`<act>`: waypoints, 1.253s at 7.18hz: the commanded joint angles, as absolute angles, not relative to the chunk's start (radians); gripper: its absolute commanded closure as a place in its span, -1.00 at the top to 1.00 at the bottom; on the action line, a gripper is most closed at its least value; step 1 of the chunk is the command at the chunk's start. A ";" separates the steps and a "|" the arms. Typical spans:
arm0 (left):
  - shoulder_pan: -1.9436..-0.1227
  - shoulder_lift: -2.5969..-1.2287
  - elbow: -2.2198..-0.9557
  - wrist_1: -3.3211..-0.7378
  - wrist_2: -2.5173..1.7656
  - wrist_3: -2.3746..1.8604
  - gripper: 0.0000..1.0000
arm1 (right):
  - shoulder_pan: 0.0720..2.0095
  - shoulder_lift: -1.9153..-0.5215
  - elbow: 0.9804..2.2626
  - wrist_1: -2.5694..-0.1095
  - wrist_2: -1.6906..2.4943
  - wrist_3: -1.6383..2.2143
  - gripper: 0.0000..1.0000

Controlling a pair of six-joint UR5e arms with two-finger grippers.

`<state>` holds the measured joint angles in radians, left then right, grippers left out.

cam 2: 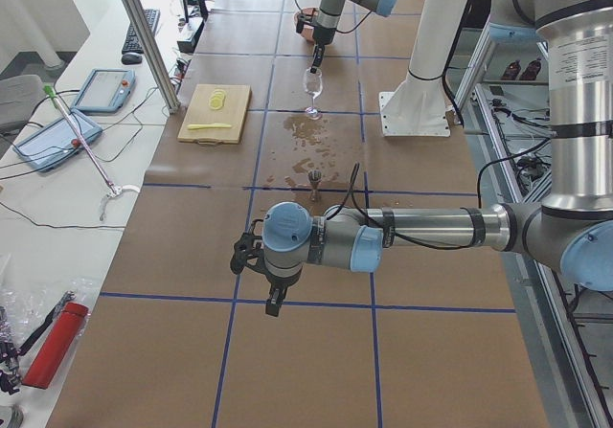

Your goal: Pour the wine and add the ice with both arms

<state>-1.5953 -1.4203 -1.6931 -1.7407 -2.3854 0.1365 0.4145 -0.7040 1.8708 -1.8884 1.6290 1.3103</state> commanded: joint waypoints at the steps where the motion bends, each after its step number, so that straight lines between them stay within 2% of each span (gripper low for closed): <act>1: -1.595 -1.417 -1.692 -1.741 -2.385 0.138 1.00 | 0.407 -0.706 1.870 -1.890 1.623 1.310 -0.61; 2: -1.595 -1.416 -1.692 -1.741 -2.385 0.138 1.00 | 0.407 -0.703 1.870 -1.890 1.624 1.310 -0.37; 3: -1.595 -1.411 -1.693 -1.741 -2.385 0.138 1.00 | 0.407 -0.703 1.870 -1.890 1.624 1.310 -0.27; 8: -1.597 -1.410 -1.694 -1.741 -2.385 0.138 1.00 | 0.407 -0.703 1.876 -1.894 1.624 1.310 -0.20; 9: -1.595 -1.410 -1.694 -1.741 -2.385 0.138 1.00 | 0.407 -0.695 1.893 -1.955 1.620 1.310 0.47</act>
